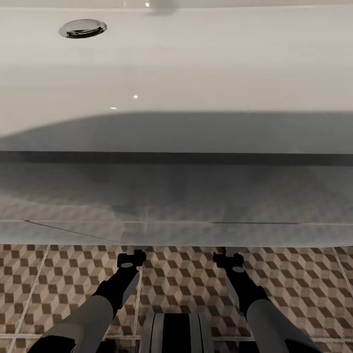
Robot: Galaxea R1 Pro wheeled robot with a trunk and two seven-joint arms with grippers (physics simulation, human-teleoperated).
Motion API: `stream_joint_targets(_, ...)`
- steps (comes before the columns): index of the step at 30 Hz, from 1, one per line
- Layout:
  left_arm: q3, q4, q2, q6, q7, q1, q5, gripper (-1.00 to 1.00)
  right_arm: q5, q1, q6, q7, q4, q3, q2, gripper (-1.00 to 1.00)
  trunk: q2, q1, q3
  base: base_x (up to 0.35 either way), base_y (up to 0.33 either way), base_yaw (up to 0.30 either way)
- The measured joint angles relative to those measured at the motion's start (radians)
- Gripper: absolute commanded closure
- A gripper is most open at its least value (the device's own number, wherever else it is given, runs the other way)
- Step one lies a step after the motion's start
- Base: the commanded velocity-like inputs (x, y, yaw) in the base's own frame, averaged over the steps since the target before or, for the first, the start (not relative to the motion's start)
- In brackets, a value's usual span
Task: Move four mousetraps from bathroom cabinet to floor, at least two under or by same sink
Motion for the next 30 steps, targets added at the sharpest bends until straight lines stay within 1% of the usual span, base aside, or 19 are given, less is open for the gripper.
stream_joint_targets(30, 0.0, 0.0, -0.003, 0.0, -0.001, 0.0, -0.003, 1.0, 0.001, 0.0, -0.001, 0.0, 0.0, 0.0, 0.0, -1.0, 0.0, 0.0, 0.0, 0.0, 0.0, 0.0)
